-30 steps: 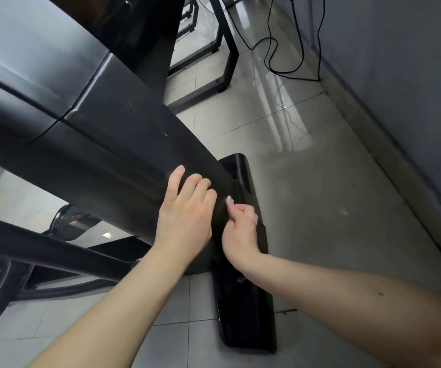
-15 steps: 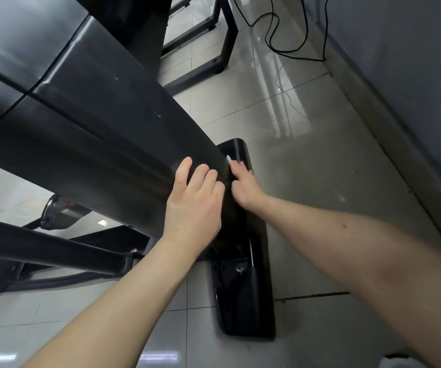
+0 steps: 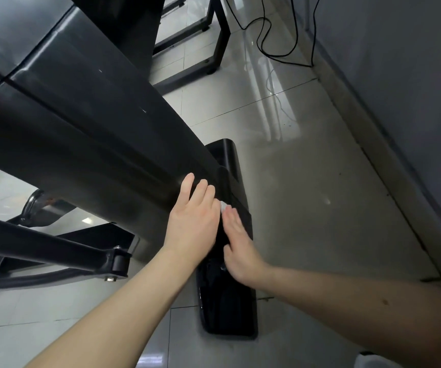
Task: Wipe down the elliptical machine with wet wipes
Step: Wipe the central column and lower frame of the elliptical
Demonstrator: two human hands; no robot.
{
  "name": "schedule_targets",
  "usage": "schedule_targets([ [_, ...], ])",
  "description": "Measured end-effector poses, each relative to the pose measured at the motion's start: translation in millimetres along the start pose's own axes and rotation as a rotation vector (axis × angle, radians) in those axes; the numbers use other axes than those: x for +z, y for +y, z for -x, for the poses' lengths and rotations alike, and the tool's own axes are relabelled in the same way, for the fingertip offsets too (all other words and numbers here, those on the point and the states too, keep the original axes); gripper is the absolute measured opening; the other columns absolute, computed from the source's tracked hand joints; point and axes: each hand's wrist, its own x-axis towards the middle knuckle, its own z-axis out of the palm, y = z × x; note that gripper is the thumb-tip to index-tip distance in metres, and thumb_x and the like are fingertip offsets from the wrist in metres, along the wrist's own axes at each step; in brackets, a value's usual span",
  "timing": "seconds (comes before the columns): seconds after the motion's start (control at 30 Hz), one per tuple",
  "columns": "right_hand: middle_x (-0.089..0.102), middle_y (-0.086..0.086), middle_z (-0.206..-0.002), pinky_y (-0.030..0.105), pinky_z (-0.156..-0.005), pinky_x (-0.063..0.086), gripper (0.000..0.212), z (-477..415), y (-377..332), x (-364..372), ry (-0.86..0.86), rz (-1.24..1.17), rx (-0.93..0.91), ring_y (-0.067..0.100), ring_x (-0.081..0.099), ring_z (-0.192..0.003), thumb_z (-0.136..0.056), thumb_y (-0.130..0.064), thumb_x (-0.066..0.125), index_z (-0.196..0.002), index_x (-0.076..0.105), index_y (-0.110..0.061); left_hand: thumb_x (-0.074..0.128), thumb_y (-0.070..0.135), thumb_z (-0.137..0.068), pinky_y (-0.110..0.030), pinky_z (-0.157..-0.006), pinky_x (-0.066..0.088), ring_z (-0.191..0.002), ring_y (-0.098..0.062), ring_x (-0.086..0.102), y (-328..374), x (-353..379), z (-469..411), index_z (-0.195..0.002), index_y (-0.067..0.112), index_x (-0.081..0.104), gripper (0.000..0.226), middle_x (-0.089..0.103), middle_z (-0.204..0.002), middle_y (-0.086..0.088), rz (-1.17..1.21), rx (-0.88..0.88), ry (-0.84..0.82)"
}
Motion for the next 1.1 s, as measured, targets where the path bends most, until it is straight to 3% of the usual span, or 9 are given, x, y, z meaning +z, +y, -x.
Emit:
schedule_targets([
  [0.17, 0.014, 0.004, -0.171, 0.010, -0.111, -0.001, 0.079, -73.8, -1.7, -26.9, 0.070, -0.064, 0.210, 0.018, 0.010, -0.157, -0.091, 0.011, 0.033, -0.163, 0.015, -0.014, 0.011, 0.011, -0.089, -0.055, -0.125, -0.003, -0.141, -0.034, 0.041, 6.0, 6.0, 4.9, -0.112, 0.009, 0.068, 0.061, 0.059, -0.134, -0.013, -0.032, 0.049, 0.007],
  [0.3, 0.038, 0.010, -0.161, 0.028, -0.125, 0.017, 0.073, -124.2, 22.1, -39.7, 0.044, -0.115, 0.383, 0.027, 0.031, -0.151, -0.088, 0.005, 0.037, -0.159, 0.035, -0.015, 0.017, 0.010, -0.090, -0.058, -0.124, -0.008, -0.146, -0.036, 0.034, 12.1, 8.4, 3.2, -0.121, 0.007, 0.063, 0.055, 0.052, -0.143, -0.017, -0.029, 0.075, -0.027],
  [0.43, 0.060, 0.017, -0.137, 0.039, -0.112, 0.043, 0.064, -131.6, 74.1, -31.0, -0.034, -0.071, 0.580, 0.039, 0.055, -0.128, -0.089, -0.003, 0.043, -0.150, 0.050, -0.021, 0.032, 0.016, -0.100, -0.059, -0.121, -0.013, -0.151, -0.037, 0.025, 24.6, 12.3, 1.3, -0.136, 0.004, 0.054, 0.044, 0.040, -0.154, -0.021, -0.029, 0.096, -0.076],
  [0.57, 0.069, 0.010, -0.125, 0.041, -0.107, 0.049, 0.063, -135.5, 65.9, -25.5, 0.089, -0.234, 0.505, 0.034, 0.063, -0.118, -0.076, -0.009, 0.041, -0.132, 0.064, -0.026, 0.034, 0.019, -0.103, -0.058, -0.119, -0.016, -0.153, -0.037, 0.020, 30.5, 19.1, 1.7, -0.142, 0.003, 0.049, 0.045, 0.035, -0.158, -0.022, -0.034, 0.112, -0.109],
  [0.67, 0.061, -0.004, -0.129, 0.019, -0.106, 0.042, 0.067, -114.1, 14.9, -37.7, 0.149, -0.301, 0.313, 0.014, 0.056, -0.123, -0.086, 0.006, 0.041, -0.146, 0.055, -0.020, 0.037, 0.022, -0.103, -0.057, -0.122, -0.014, -0.151, -0.036, 0.024, 30.9, 25.0, 6.6, -0.140, 0.004, 0.053, 0.045, 0.041, -0.156, -0.020, -0.018, 0.116, -0.079],
  [0.73, 0.055, -0.004, -0.142, 0.015, -0.113, 0.033, 0.069, -102.3, 15.1, -39.3, 0.138, -0.233, 0.235, 0.009, 0.048, -0.134, -0.088, 0.011, 0.038, -0.152, 0.048, -0.015, 0.036, 0.021, -0.101, -0.056, -0.123, -0.013, -0.151, -0.036, 0.027, 30.1, 28.0, 10.2, -0.137, 0.004, 0.056, 0.045, 0.044, -0.154, -0.020, -0.005, 0.127, -0.063],
  [0.83, 0.062, 0.005, -0.136, 0.024, -0.110, 0.036, 0.069, -84.3, 37.0, -32.4, 0.125, -0.152, 0.364, 0.021, 0.054, -0.133, -0.089, 0.012, 0.039, -0.150, 0.051, -0.017, 0.034, 0.017, -0.096, -0.055, -0.126, -0.006, -0.147, -0.035, 0.035, 29.4, 34.7, 15.8, -0.127, 0.005, 0.063, 0.044, 0.050, -0.149, -0.019, 0.052, 0.163, -0.027],
  [0.97, 0.069, 0.008, -0.126, 0.021, -0.094, 0.041, 0.057, -71.2, 40.6, -25.9, 0.151, -0.183, 0.517, 0.026, 0.061, -0.123, -0.093, 0.007, 0.044, -0.141, 0.061, -0.017, 0.042, 0.016, -0.090, -0.054, -0.126, 0.012, -0.139, -0.033, 0.046, 38.0, 53.4, 30.0, -0.122, 0.008, 0.067, 0.042, 0.058, -0.140, -0.015, 0.169, 0.252, 0.025],
  [1.1, 0.067, 0.007, -0.134, 0.023, -0.101, 0.041, 0.053, -50.3, 33.3, -17.3, 0.198, -0.186, 0.499, 0.025, 0.060, -0.127, -0.094, 0.005, 0.048, -0.142, 0.059, -0.013, 0.061, 0.016, -0.077, -0.049, -0.120, 0.033, -0.126, -0.031, 0.059, 52.2, 75.6, 45.4, -0.113, 0.010, 0.073, 0.038, 0.066, -0.129, -0.012, 0.337, 0.223, 0.020],
])
